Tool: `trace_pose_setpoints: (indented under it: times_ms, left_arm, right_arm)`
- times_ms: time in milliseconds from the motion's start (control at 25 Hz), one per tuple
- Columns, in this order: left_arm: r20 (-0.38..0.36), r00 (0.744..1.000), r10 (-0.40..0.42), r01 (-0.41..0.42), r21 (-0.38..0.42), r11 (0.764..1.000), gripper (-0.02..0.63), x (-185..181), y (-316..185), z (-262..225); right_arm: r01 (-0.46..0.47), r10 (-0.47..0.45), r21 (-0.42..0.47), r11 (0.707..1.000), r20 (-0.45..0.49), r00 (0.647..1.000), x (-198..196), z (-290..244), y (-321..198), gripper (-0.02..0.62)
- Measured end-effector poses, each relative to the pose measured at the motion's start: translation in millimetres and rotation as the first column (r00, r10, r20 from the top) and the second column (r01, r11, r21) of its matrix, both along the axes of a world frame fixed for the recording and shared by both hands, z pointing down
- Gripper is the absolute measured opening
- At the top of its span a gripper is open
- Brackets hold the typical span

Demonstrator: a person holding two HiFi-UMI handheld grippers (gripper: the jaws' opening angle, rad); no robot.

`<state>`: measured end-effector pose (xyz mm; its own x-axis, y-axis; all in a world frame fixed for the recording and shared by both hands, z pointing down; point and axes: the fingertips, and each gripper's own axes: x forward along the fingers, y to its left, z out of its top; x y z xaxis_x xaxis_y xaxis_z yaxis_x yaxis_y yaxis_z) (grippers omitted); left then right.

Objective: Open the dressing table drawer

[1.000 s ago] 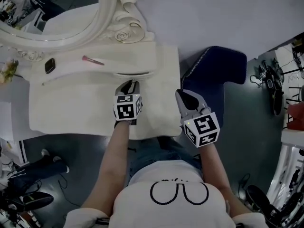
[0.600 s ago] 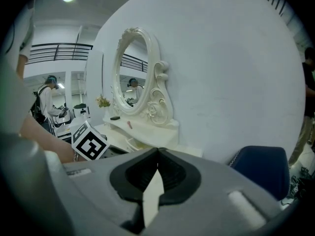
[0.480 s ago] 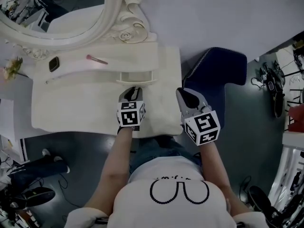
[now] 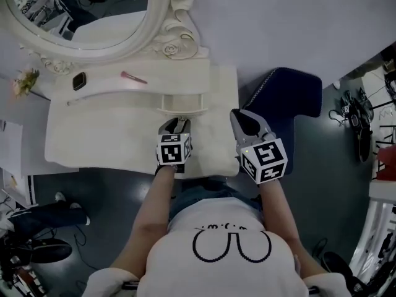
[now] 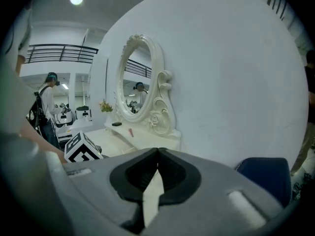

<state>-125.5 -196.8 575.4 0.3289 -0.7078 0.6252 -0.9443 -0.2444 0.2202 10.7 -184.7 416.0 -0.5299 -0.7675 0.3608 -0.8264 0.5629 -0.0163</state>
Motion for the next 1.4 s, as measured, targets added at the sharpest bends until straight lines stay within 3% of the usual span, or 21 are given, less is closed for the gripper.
trace_pose_setpoints:
  times_ms: [320,520,680,880,1040,1080,1160,1200,1400]
  left_arm:
    - [0.001,0.999,-0.052,0.052,0.116,0.992,0.171,-17.4,-2.1,-53.4]
    - [-0.027,0.996,-0.09,0.094,0.267,0.959,0.17,-36.3,-21.9,-116.1]
    - [-0.011,0.997,-0.076,0.073,0.417,0.906,0.17,-42.9,-35.5,-177.1]
    - [0.014,1.0,-0.028,0.014,0.597,0.802,0.17,-41.6,-39.6,-251.3]
    - [0.026,1.0,-0.016,-0.006,0.678,0.735,0.163,-40.6,-40.4,-292.3]
    - [0.024,1.0,-0.013,-0.007,0.696,0.718,0.146,-40.9,-40.2,-300.5]
    - [0.027,1.0,-0.009,-0.014,0.732,0.682,0.031,-41.7,-38.4,-314.9]
    - [0.035,0.999,-0.004,-0.023,0.744,0.667,-0.002,-41.3,-37.2,-320.1]
    - [0.048,0.998,0.027,-0.055,0.767,0.64,-0.002,-35.2,-33.6,-334.6]
  right_arm:
    - [-0.014,0.012,0.055,0.998,0.04,0.999,2.7,-24.1,-10.2,0.002]
    - [-0.028,0.021,0.112,0.993,0.069,0.997,2.8,-48.7,-20.3,0.003]
    - [-0.035,0.022,0.165,0.986,0.08,0.997,1.8,-71.2,-24.3,0.002]
    - [-0.045,0.023,0.262,0.964,0.087,0.996,2.2,-115.1,-25.9,0.002]
    - [-0.056,0.027,0.326,0.944,0.094,0.995,4.3,-146.8,-27.3,0.002]
    - [-0.058,0.028,0.341,0.938,0.092,0.995,4.3,-153.7,-27.2,0.002]
    - [-0.06,0.029,0.367,0.928,0.089,0.996,3.8,-165.0,-25.7,0.002]
    - [-0.059,0.028,0.377,0.924,0.088,0.996,3.4,-169.2,-25.0,0.002]
    - [-0.089,0.047,0.388,0.917,0.115,0.992,8.0,-183.8,-26.4,0.002]
